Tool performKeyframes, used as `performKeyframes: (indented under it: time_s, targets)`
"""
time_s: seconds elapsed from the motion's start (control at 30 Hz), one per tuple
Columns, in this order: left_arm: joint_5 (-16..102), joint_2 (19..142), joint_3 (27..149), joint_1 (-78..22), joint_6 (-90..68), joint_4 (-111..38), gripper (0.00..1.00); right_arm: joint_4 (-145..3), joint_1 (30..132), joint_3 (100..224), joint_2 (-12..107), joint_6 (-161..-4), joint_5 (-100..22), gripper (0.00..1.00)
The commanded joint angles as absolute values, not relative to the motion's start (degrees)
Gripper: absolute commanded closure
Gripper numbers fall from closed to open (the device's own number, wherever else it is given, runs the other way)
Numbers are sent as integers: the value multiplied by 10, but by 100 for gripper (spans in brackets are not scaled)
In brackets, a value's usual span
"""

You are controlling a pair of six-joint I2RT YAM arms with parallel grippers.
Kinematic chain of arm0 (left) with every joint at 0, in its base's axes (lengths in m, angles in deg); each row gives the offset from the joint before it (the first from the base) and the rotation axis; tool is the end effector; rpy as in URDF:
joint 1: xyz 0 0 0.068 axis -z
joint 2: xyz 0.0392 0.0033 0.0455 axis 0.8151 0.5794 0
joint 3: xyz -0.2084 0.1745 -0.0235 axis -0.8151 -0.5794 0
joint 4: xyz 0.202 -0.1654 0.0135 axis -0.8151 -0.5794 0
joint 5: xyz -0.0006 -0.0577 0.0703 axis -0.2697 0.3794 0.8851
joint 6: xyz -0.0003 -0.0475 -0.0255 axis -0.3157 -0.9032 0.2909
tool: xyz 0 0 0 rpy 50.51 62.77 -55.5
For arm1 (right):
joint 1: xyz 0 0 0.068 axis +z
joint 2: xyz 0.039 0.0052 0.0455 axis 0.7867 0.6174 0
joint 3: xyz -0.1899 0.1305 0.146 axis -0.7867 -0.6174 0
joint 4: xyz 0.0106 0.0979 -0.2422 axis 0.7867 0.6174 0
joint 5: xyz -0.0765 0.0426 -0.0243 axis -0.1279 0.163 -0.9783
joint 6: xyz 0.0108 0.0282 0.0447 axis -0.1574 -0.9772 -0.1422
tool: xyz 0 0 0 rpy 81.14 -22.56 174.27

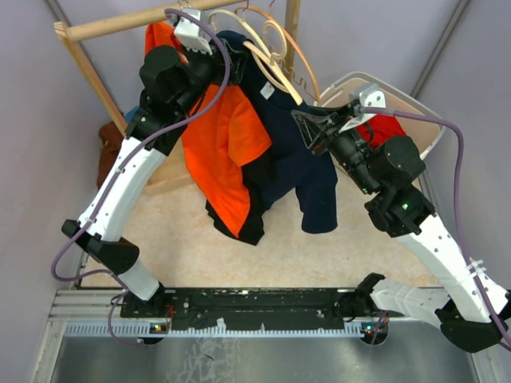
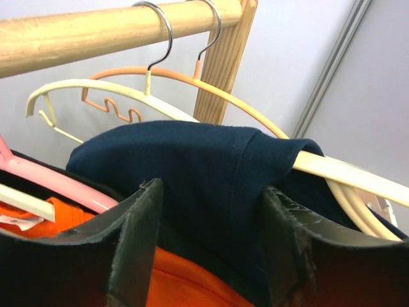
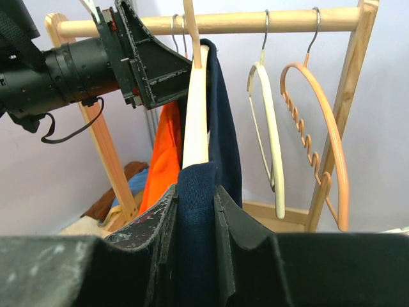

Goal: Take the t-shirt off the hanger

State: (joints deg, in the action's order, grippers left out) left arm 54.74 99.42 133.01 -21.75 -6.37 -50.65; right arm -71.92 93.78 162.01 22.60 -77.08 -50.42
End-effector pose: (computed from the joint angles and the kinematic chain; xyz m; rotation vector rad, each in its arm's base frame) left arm 0.2951 -0.1880 0.5476 0.2644 1.3806 -0.5383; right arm 0.1411 0.1235 0.5072 -0.3826 1.1968 0.6114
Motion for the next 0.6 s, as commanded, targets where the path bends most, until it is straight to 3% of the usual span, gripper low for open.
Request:
performKeyframes:
  time_s: [0.0, 0.1, 0.23, 0.57]
  targets:
    - [539, 998, 1350, -212, -60, -504, 52, -788, 942, 1628, 201, -775, -497, 100]
    - [530, 997, 1349, -212, -59, -501, 77, -788, 942, 1627, 199, -774, -503, 100]
    - [508, 987, 1338, -211, -60, -489, 100, -786, 942, 1628, 202, -773, -513, 100]
    - [394, 981, 1353, -176, -55, -496, 100, -799, 942, 1629, 232, -768, -525, 100]
